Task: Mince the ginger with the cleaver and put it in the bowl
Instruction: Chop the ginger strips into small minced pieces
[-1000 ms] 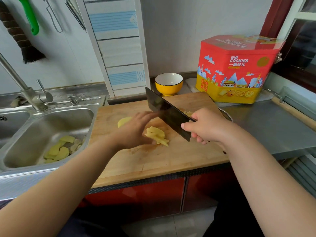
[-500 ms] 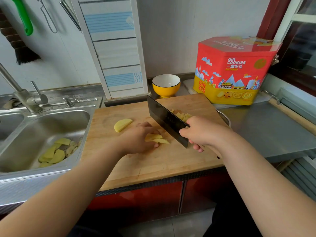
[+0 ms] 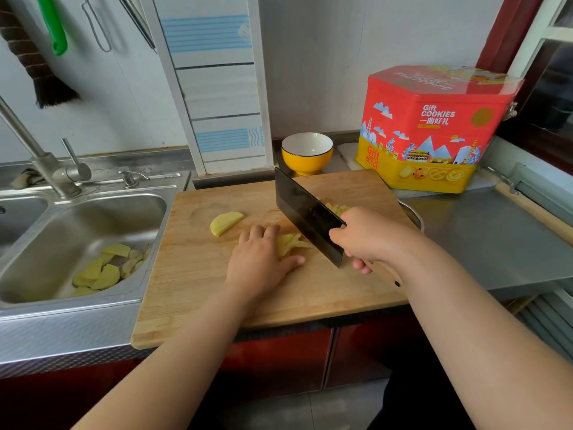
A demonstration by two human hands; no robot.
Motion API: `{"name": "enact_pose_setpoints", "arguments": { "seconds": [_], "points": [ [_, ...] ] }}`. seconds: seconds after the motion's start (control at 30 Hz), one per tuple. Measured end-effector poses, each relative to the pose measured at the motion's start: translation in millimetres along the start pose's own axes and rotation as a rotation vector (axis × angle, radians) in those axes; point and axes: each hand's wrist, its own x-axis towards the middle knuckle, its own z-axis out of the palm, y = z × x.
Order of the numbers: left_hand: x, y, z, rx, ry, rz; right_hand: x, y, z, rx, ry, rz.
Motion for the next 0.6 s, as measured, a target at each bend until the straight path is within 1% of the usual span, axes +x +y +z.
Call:
{"name": "enact_pose_setpoints", "arguments": {
  "seconds": [0.07,0.17,0.2,0.27,0.37,0.43,0.47,0.53,0.6],
  "points": [
    [-0.6,-5.9,-2.3,-0.103,-0.040,0.026,0.0,0.1,1.0,-0.007,-0.003,0.002],
    [-2.7,-10.8,-4.3,-0.182,0.035,0.123,1.1,0.2,2.0,-0.008,-0.001,0.006],
    [-2.9,-8.8,-4.5,-0.158,0.075,0.167,1.8,0.1,2.0,-0.004,-0.003,0.007],
    [0.2,0.1,-4.4,-0.034,0.129,0.240,2.8,-0.2,1.7,0.005,-0.007,0.007],
    [10.4,14.7,-1.9,0.166,0.150,0.291,1.8,0.3,1.1,0.022,-0.008,0.012],
    [14.7,17.9,1.2,0.203,0.185,0.295,0.2,1.3,1.5,0.037,-0.005,0.017],
    [14.9,17.7,2.4,0.186,0.209,0.282,-0.4,2.0,1.9,0.046,-0.003,0.020],
    [12.2,16.3,4.7,0.104,0.259,0.243,-0.5,3.4,2.1,0.057,-0.002,0.026],
    [7.9,14.7,7.1,0.028,0.264,0.214,0.5,4.2,1.3,0.053,0.000,0.032]
  ]
}}
